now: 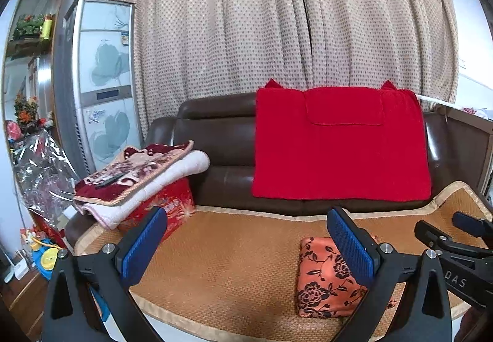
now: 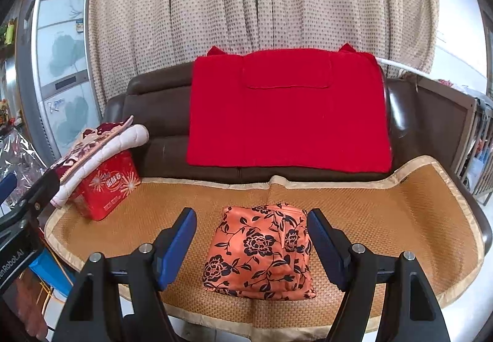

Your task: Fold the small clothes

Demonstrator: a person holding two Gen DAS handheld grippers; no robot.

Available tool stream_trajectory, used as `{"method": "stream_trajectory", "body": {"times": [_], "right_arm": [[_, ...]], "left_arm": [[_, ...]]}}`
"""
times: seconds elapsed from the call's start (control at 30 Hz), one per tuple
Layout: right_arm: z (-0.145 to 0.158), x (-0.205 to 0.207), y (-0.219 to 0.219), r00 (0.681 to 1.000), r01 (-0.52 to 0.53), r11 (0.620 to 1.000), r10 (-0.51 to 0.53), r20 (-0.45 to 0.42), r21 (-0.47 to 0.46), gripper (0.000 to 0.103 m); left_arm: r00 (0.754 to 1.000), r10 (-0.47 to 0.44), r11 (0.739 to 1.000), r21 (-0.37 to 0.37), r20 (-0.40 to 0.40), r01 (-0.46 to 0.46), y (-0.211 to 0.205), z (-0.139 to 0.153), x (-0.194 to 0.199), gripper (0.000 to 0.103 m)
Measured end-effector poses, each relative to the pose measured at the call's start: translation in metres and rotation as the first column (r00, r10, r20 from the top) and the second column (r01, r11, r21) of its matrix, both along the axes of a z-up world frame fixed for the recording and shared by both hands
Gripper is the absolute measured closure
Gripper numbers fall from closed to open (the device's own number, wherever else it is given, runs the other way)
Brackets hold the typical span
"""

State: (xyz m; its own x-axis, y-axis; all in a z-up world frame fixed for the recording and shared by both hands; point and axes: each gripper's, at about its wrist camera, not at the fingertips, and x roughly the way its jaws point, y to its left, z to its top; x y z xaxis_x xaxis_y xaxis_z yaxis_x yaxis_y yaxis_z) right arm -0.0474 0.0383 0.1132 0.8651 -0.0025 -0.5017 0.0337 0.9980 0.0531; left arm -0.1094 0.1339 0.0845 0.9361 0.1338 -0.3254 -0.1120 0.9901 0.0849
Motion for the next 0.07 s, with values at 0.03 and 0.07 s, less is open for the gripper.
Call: {"method": "stream_trajectory", "body": {"times": [0.03, 0.07], "right_arm": [[-0.0017, 0.0032, -0.0023, 1.0, 0.003, 1.0, -0.003, -0.003, 0.002, 0.025], [-0.0052, 0.01, -0.0076, 1.0, 0.012, 1.0, -0.012, -0.008, 0.002, 0.025]], "left_arm": [[1.0, -0.004, 1.0, -0.01, -0.007, 0.004, -0.001, -0.0018, 0.0042, 0.0], [1.0, -0.006, 1.0, -0.025, -0.021, 0.006, -0.0011, -0.0052, 0.0126, 0.0]]}}
